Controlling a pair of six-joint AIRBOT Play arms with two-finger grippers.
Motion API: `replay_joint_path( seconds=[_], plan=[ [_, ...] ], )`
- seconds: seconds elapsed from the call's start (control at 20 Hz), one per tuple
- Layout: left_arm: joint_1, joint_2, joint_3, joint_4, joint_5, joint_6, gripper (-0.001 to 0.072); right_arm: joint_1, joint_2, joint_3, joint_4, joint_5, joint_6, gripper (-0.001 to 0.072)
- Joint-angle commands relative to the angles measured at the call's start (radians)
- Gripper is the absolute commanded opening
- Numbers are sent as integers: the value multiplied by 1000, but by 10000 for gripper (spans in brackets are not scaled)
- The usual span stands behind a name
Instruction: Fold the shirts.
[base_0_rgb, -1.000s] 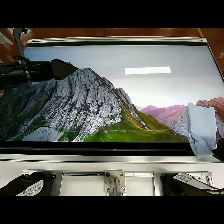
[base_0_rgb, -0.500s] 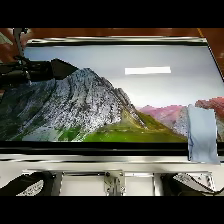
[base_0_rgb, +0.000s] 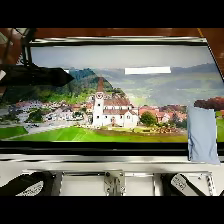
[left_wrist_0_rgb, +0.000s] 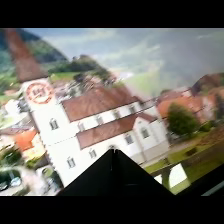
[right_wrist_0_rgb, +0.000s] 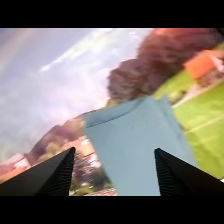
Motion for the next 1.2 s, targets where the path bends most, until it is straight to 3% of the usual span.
replay_joint_path(
  seconds=[0.0, 0.05, 0.1, 0.15, 0.2, 0.25, 0.8, 1.15],
  plan=[
    [-113, -77, 121, 407, -312, -176, 41, 355, -80, -12, -63, 166, 74, 662],
    [-145, -113, 157, 455, -401, -177, 43, 429, -129, -43, -53, 225, 82, 662],
    [-169, -153, 181, 487, -470, -176, 90, 490, -169, -64, -51, 260, 83, 662],
    [-179, -185, 185, 489, -496, -176, 267, 546, -201, -74, -55, 280, 83, 662],
    [-182, -216, 184, 489, -499, -176, 555, 596, -226, -75, -59, 283, 83, 662],
    [-181, -241, 185, 494, -494, -176, 602, 637, -238, -75, -74, 273, 83, 662],
    [-183, -276, 184, 476, -360, -142, 601, 756, -242, -75, -111, 214, 82, 658],
    [-182, -276, 184, 475, -356, -138, 601, 756, -242, -75, -112, 214, 82, 658]
  ],
)
